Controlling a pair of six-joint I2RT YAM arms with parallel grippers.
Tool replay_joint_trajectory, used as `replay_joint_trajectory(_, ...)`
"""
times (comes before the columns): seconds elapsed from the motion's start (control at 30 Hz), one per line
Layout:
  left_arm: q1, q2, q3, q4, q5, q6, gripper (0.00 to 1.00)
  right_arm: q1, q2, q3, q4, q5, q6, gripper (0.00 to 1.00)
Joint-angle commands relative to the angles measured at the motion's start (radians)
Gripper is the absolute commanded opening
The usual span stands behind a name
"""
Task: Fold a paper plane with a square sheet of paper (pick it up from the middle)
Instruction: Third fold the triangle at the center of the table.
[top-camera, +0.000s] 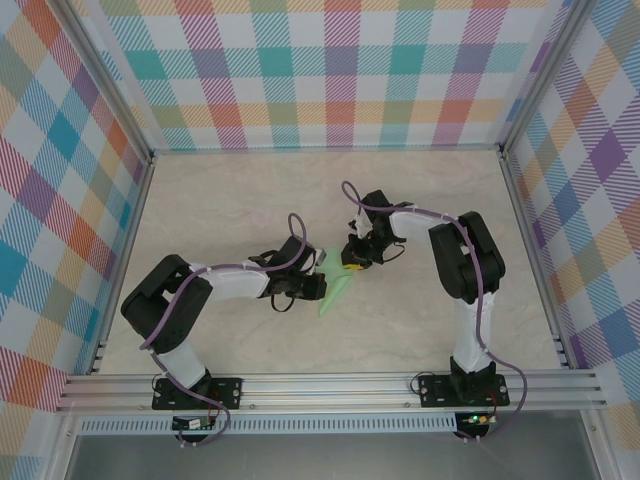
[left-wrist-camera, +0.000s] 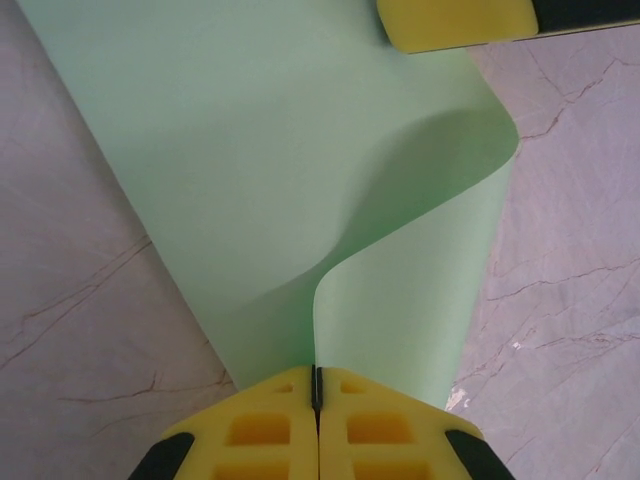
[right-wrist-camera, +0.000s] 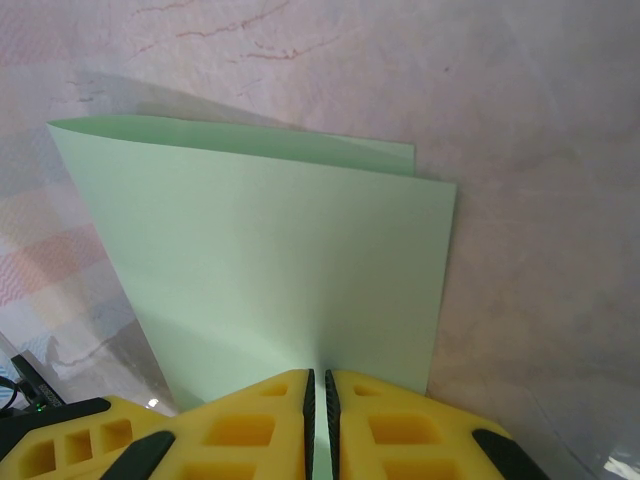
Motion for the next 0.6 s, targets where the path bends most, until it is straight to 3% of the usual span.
replay_joint_trajectory(0.0, 0.009, 0.007, 0.025, -0.024, -0.016, 0.001, 0.05, 0.008, 0.022, 0.013, -0.042, 0.026, -0.009, 0.15)
replay_joint_trajectory(0.57, 0.008, 0.034, 0.027, -0.02, -0.017, 0.006, 0.06, 0.008, 0.024, 0.009, -0.042, 0.031, -0.006, 0.15)
